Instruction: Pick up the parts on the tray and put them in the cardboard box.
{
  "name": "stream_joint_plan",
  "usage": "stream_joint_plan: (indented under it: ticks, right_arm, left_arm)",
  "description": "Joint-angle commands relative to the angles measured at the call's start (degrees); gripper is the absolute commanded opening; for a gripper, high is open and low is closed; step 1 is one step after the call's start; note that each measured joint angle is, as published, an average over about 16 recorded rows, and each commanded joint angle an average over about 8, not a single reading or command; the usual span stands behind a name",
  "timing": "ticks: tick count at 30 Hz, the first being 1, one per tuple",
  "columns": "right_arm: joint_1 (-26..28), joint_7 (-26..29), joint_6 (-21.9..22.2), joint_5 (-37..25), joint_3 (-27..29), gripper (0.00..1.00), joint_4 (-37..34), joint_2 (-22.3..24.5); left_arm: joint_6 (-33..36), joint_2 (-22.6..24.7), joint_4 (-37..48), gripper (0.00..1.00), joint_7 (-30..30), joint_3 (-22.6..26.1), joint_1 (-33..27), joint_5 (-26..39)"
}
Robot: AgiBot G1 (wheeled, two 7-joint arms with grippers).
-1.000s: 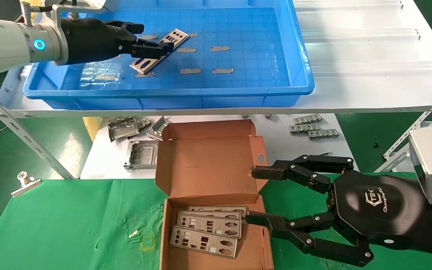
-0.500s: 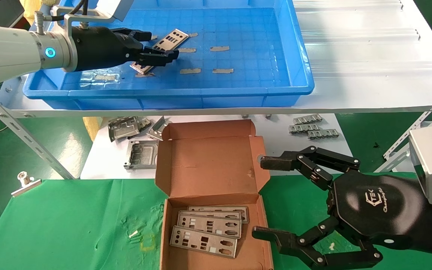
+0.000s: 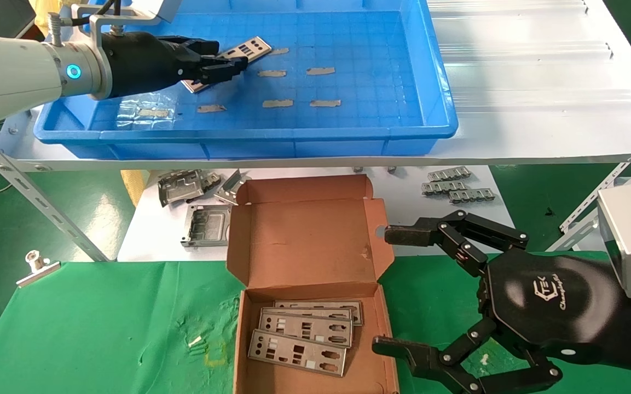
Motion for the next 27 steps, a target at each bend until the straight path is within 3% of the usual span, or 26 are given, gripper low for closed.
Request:
stream_joint_plan:
  ticks: [1,16,27]
  right_arm:
    - [0.0,0.0,0.0,0.0,0.0,1.00,0.0,0.0]
    - [0.0,0.0,0.0,0.0,0.0,1.00,0.0,0.0]
    - [0.0,0.0,0.0,0.0,0.0,1.00,0.0,0.0]
  left_arm:
    - [-0.6,0.0,0.1,0.00,-0.1,-0.1,0.1,-0.1]
    - [-1.1,-0.6,-0.8,0.00,0.3,-0.8,-0.9,-1.1]
    - [11.2,-4.5,-3.1,0.00,3.0,-2.2,-3.2,-3.3]
